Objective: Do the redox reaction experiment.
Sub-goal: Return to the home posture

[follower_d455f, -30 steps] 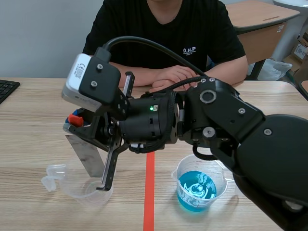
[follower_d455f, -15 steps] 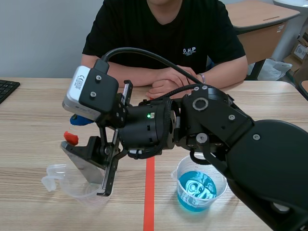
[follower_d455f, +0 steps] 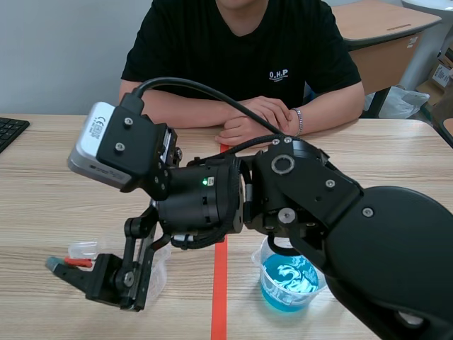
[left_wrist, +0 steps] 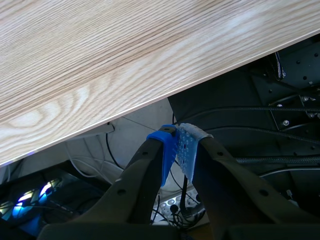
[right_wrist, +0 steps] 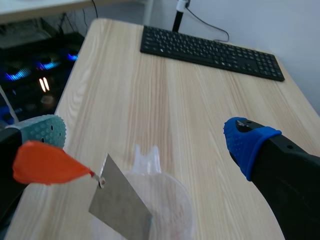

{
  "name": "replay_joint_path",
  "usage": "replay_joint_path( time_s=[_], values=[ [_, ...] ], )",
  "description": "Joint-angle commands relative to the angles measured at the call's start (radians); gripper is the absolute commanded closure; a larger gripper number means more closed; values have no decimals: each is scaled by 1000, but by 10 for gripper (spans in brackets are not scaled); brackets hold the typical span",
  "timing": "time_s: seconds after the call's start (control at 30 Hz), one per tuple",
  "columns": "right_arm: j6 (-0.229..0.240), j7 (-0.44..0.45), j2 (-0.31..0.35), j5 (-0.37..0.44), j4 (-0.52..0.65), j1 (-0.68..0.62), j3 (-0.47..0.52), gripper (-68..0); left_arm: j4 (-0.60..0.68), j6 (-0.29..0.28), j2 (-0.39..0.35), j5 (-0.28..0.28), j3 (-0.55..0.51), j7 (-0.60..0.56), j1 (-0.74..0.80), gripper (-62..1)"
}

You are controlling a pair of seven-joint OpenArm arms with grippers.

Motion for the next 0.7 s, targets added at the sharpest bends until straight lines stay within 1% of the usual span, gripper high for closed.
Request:
replay_joint_path(
  time_s=[0.0, 0.07, 0.17, 0.33, 0.4, 0.53, 0.67],
  values=[
    [7, 15, 0, 30, 32, -1, -1, -679, 15, 2, 0, -3, 5, -10, 11, -44],
    [7, 15, 12, 47, 59, -16, -13, -679, 15, 2, 0, -3, 5, -10, 11, -44],
    [7, 14, 49, 62, 121, -38, -36, -679, 15, 2, 0, -3, 5, -10, 11, -44],
    [7, 15, 137, 141, 247, -85, -43, -679, 15, 2, 0, -3, 5, -9, 11, -44],
    [2, 15, 180, 145, 305, -103, -41, -679, 15, 2, 0, -3, 5, -9, 11, -44],
    [-90, 15, 273, 166, 395, -143, -15, -679, 15, 2, 0, -3, 5, -9, 11, -44],
    [-176, 28, 357, 205, 445, -200, 55, -679, 15, 2, 0, -3, 5, -6, 11, -44]
  ],
)
